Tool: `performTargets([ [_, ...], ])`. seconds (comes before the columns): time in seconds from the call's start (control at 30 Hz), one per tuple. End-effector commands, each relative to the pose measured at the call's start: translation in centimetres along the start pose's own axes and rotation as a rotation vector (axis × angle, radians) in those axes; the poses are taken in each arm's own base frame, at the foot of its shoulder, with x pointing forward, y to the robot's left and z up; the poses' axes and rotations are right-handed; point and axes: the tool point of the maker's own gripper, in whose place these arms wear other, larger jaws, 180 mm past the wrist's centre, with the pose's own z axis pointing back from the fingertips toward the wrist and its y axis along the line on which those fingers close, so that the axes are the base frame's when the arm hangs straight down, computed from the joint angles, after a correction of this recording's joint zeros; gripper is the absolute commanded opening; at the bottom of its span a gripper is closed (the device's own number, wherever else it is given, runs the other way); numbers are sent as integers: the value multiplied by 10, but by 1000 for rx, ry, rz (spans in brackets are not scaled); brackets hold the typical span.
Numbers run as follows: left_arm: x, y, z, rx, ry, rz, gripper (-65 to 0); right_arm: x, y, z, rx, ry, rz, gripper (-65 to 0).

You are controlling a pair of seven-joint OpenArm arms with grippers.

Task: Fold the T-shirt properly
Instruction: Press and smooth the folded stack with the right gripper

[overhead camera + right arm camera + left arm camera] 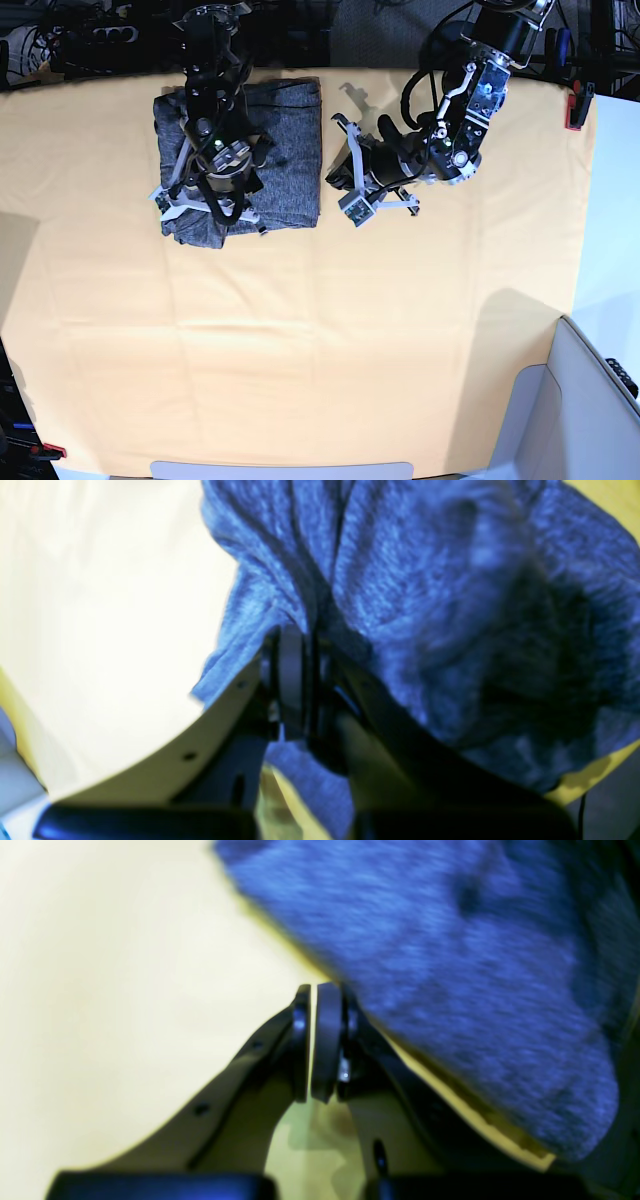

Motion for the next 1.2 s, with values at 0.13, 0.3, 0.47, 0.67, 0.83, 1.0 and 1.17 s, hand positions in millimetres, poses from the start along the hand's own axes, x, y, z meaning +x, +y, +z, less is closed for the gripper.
performTargets([
  [0.13,16,21,11,50,-64,21,-644,18,18,-9,39,-35,69,-650],
  [0.3,17,33,17,79,-75,42,-644,27,45,-15,105,-42,138,-650],
  [0.47,18,54,28,133,-98,79,-644,26,68,-22,161,-26,186,-650],
  [0.67,17,55,28,135,-98,82,-644,26,70,-22,167,-24,190,-650],
  [0.83,13,61,32,148,-85,74,-644,19,71,-27,176,-1,185,-650],
  [1.0,14,78,42,193,-102,100,-644,20,72,-26,177,-5,188,-624],
  [1.17,14,105,60,266,-135,147,-643,25,71,-21,169,-24,191,-362],
])
